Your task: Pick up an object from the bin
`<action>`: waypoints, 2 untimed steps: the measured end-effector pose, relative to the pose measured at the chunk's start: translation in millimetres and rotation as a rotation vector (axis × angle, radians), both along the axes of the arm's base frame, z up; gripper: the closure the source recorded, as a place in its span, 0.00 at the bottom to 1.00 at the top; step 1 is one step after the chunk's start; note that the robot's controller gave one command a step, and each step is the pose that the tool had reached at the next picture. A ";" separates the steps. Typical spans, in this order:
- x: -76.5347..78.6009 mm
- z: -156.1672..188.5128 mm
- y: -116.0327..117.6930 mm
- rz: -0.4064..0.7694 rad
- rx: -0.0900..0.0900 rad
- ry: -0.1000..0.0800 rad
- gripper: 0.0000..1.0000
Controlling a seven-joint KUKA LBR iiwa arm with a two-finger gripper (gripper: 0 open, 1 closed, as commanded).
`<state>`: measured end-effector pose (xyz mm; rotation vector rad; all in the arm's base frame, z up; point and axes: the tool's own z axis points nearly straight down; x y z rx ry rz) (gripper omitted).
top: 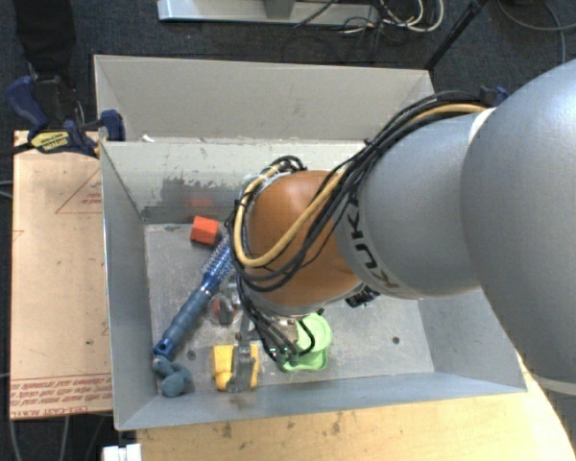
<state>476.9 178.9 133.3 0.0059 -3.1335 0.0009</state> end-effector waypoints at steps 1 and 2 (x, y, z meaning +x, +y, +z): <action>24.8 -63.9 -29.9 0.248 0.002 -0.004 0.00; 26.5 -60.3 -29.1 0.248 0.003 -0.009 1.00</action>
Offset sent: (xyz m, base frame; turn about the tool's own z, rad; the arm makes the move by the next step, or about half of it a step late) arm 0.0250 -0.0300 -0.0633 -0.2498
